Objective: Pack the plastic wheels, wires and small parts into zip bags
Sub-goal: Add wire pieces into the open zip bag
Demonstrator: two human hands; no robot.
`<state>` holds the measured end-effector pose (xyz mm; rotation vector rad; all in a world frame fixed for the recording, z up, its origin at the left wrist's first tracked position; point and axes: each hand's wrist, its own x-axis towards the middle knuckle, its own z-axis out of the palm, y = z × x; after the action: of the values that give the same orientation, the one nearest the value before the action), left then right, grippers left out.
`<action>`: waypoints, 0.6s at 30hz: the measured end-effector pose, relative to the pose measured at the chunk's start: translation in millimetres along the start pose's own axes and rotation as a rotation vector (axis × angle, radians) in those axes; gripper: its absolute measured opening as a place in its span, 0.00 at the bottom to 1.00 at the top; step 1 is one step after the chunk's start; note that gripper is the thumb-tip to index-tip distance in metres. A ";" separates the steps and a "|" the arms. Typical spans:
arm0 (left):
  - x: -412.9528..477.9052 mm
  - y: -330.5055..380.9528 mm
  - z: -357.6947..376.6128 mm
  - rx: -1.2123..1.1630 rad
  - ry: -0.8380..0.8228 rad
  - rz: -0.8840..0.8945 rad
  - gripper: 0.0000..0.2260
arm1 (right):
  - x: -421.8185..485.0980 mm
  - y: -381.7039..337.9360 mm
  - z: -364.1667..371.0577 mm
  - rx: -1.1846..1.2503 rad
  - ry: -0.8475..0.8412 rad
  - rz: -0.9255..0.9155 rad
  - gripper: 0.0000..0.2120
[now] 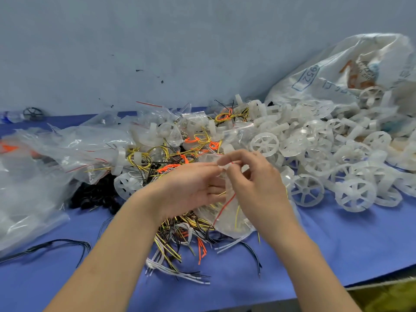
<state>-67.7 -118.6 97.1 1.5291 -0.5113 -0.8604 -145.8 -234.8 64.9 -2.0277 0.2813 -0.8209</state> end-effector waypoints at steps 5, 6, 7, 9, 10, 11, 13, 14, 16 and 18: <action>-1.3 -1.1 -52.5 -0.013 0.184 0.081 0.14 | -5.5 4.6 5.5 -0.157 -0.081 0.060 0.11; 3.2 -4.8 -63.9 0.060 0.316 0.131 0.13 | -6.6 5.2 7.6 -0.178 -0.100 0.061 0.11; 6.6 -8.0 -72.4 0.184 0.472 0.170 0.13 | -8.0 5.9 9.7 -0.210 -0.115 0.051 0.11; 16.9 -16.0 -88.0 0.388 0.695 0.215 0.11 | -10.4 7.6 14.1 -0.284 -0.146 0.025 0.11; 22.6 -18.5 -93.4 0.437 0.731 0.216 0.11 | -11.4 8.2 15.9 -0.312 -0.172 0.020 0.11; 27.2 -20.3 -95.6 0.487 0.738 0.201 0.11 | -12.3 8.5 17.3 -0.332 -0.201 0.021 0.10; 37.2 -25.1 -97.4 0.692 0.716 0.141 0.12 | -13.1 9.1 19.3 -0.354 -0.244 0.025 0.10; 42.8 -29.1 -98.7 0.820 0.695 0.101 0.12 | -13.0 9.3 19.9 -0.366 -0.255 0.019 0.09; 52.5 -35.4 -99.9 1.016 0.671 0.024 0.14 | -12.4 9.3 19.9 -0.380 -0.265 -0.005 0.09; 61.5 -41.3 -101.3 1.111 0.695 -0.021 0.15 | -11.2 9.7 18.8 -0.369 -0.261 -0.025 0.08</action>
<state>41.5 -93.0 40.8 2.6786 -0.4569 0.0752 -140.9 -222.4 44.9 -2.4595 0.2745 -0.5368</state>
